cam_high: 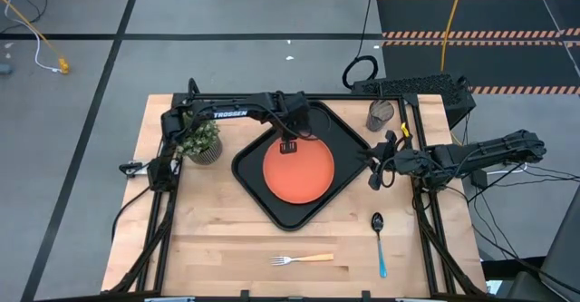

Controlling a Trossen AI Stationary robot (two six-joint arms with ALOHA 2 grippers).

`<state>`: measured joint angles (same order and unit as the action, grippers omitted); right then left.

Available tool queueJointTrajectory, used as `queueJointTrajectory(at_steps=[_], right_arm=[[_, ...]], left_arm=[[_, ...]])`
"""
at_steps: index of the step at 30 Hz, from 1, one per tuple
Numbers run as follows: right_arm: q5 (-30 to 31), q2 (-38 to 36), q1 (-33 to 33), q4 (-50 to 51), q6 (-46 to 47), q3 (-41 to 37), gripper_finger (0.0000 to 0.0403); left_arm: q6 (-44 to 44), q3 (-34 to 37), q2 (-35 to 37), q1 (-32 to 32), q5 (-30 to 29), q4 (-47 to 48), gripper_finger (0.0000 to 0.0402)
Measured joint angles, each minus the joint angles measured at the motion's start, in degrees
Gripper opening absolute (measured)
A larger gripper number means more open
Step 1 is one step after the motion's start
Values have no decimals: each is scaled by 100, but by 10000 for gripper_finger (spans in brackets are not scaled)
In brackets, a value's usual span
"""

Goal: Pick and place plate/cup/fork/spoon on tray
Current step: Put the orange plate on the black serving tray, then put the blue cup on the black serving tray

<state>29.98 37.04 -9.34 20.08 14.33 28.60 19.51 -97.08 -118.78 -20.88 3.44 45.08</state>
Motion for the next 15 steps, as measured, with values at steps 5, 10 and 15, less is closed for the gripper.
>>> queueJointTrajectory(at_steps=[5, 10, 15], right_arm=[[-2, 1, 0, 1, 0, 0, 77], [-2, 0, 0, 18, 0, 0, 77], [-2, 0, 0, 113, 0, 0, 77]], left_arm=[[14, 0, 0, 56, -176, 0, 118], [303, 0, 0, 128, -604, -47, 141], [672, 0, 0, 211, -1296, -37, 144]])
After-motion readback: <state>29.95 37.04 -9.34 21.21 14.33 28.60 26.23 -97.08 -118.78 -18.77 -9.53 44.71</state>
